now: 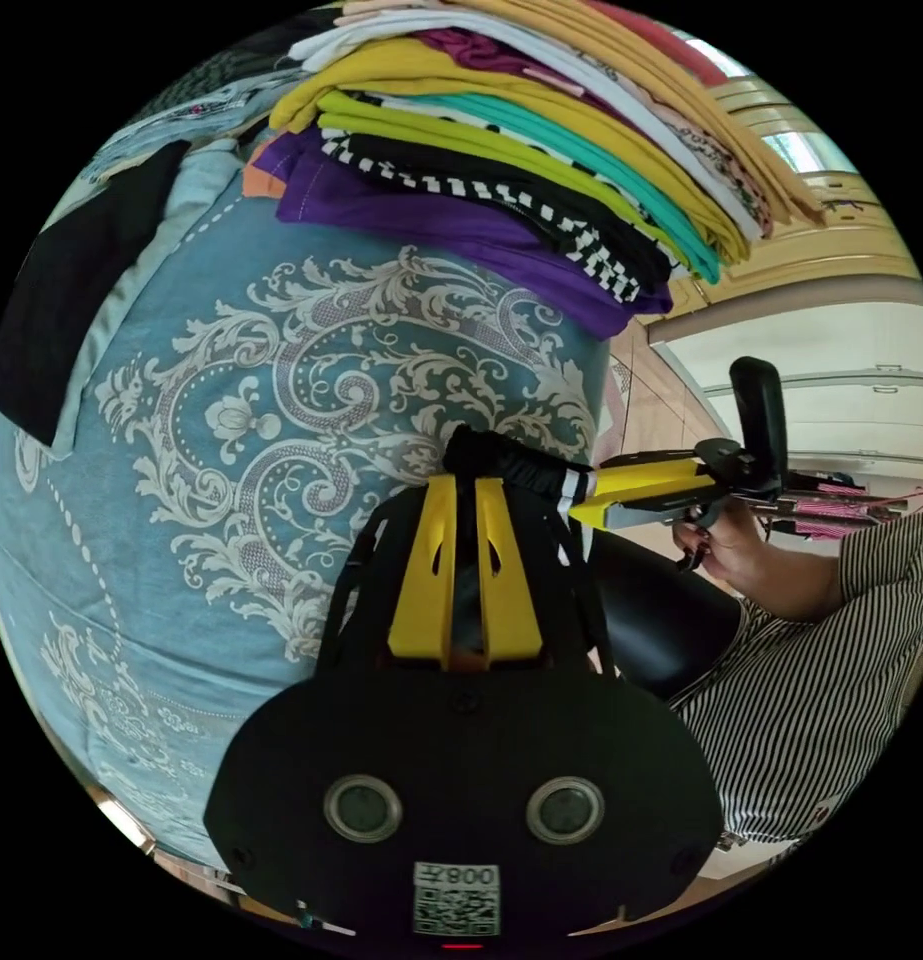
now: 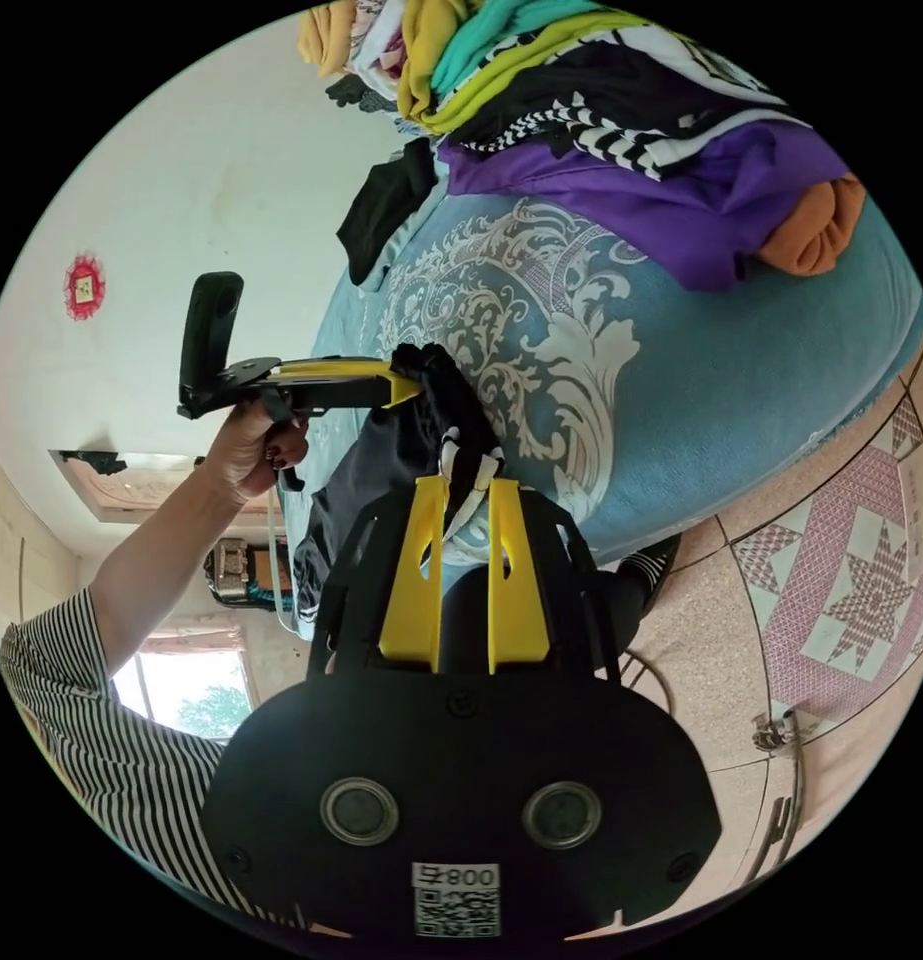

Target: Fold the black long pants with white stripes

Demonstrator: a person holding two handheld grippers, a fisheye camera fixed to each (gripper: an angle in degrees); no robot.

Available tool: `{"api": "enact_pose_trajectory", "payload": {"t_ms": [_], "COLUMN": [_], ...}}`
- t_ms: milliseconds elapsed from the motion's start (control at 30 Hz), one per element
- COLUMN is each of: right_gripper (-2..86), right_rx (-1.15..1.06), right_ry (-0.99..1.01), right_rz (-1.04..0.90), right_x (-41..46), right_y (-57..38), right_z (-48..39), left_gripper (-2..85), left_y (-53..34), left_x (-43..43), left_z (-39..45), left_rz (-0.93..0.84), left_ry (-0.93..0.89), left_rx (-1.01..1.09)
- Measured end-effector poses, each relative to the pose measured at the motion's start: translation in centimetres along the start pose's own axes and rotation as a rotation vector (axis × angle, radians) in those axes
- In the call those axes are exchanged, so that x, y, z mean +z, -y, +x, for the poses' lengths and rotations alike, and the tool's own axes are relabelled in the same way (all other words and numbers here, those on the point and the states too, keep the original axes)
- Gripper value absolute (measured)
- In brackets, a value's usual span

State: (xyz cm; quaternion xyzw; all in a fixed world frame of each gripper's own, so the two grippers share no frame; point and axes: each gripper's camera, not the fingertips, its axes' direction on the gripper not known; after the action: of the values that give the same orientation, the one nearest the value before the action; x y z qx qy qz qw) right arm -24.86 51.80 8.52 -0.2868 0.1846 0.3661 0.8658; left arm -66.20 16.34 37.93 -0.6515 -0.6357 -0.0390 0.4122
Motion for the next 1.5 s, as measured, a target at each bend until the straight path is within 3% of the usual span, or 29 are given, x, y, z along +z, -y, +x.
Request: {"api": "enact_pose_trajectory", "payload": {"t_ms": [300, 467, 700, 1100, 1500], "right_gripper": [3.5, 3.2, 3.0, 2.4, 2.8], "right_rx": [-0.053, -0.078, -0.135, -0.430, -0.696], "right_ry": [0.052, -0.089, -0.086, -0.027, 0.067], "right_rz": [0.149, 0.098, 0.126, 0.115, -0.121], "right_x": [-5.5, -5.3, -6.0, -7.1, 0.6], "right_y": [2.6, 4.2, 4.8, 6.2, 6.9], "right_z": [0.2, -0.4, -4.9, -22.3, -43.5], "left_gripper": [2.1, 1.9, 1.7, 1.6, 3.5], "left_y": [3.1, 5.0, 1.8, -12.2, -37.4], "left_x": [-5.8, -3.9, -5.1, -10.4, -9.7], "left_z": [1.6, 2.7, 1.5, -2.8, -11.6], "left_rz": [0.148, 0.023, 0.048, 0.226, 0.451], "left_ry": [-0.016, 0.129, 0.106, 0.050, -0.048], "left_rx": [0.049, 0.098, 0.132, 0.198, 0.032]}}
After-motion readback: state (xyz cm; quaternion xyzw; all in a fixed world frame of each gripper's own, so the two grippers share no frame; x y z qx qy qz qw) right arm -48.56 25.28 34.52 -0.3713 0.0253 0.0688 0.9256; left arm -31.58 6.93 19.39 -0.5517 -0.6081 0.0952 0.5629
